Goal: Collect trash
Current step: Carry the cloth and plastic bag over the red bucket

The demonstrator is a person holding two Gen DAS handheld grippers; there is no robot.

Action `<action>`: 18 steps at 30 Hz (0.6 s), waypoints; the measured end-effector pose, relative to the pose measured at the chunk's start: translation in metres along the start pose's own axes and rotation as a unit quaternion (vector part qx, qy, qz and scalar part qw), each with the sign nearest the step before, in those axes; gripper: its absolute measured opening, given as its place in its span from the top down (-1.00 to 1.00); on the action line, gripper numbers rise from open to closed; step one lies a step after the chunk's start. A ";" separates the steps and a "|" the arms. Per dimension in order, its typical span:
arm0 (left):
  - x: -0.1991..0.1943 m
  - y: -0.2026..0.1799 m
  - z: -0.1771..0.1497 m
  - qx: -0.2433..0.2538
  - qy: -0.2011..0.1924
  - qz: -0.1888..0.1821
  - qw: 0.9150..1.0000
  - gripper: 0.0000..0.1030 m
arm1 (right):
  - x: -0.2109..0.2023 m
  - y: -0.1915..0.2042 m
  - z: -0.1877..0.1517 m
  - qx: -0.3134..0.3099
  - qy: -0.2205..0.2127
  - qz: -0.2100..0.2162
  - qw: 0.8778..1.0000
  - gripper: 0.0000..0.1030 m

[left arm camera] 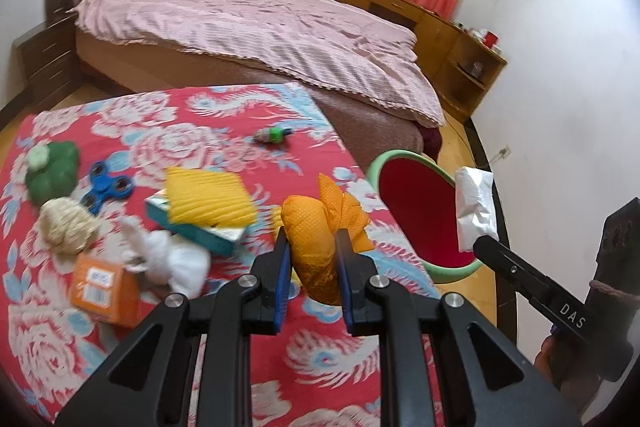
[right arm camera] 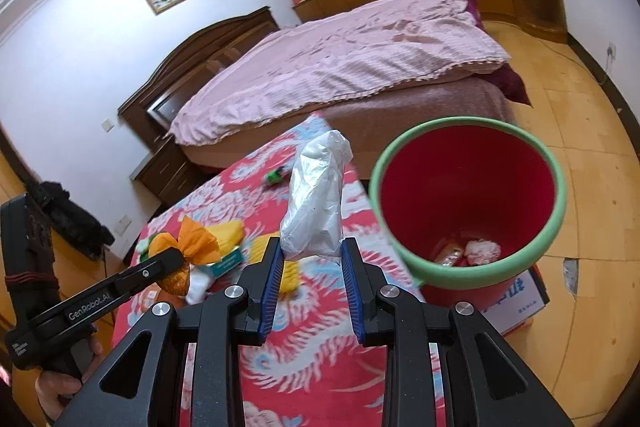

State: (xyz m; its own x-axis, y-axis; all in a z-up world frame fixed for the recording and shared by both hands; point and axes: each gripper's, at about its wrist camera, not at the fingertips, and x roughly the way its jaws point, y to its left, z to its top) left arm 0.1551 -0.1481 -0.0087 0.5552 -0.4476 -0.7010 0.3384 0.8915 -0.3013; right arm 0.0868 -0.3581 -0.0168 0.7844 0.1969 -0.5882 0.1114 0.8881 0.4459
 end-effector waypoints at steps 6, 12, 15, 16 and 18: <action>0.022 -0.024 0.008 0.020 0.014 -0.011 1.000 0.61 | 0.002 -0.027 0.013 0.023 -0.006 -0.017 1.000 0.42; 0.048 -0.048 0.015 0.040 0.032 -0.021 0.998 0.61 | 0.008 -0.053 0.016 0.045 -0.003 -0.034 0.998 0.42; 0.064 -0.060 0.016 0.049 0.042 -0.025 0.998 0.61 | 0.014 -0.068 0.018 0.057 0.001 -0.042 0.997 0.42; 0.071 -0.064 0.017 0.052 0.046 -0.027 0.997 0.61 | 0.015 -0.072 0.018 0.060 0.001 -0.044 0.997 0.42; 0.080 -0.071 0.017 0.060 0.051 -0.030 0.996 0.61 | 0.018 -0.081 0.019 0.066 0.003 -0.052 0.996 0.42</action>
State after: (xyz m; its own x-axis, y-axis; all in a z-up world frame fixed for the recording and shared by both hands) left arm 0.1888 -0.2487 -0.0323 0.4528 -0.4840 -0.7488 0.4606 0.8461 -0.2683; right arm 0.1036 -0.4344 -0.0509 0.7604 0.1091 -0.6402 0.2724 0.8413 0.4669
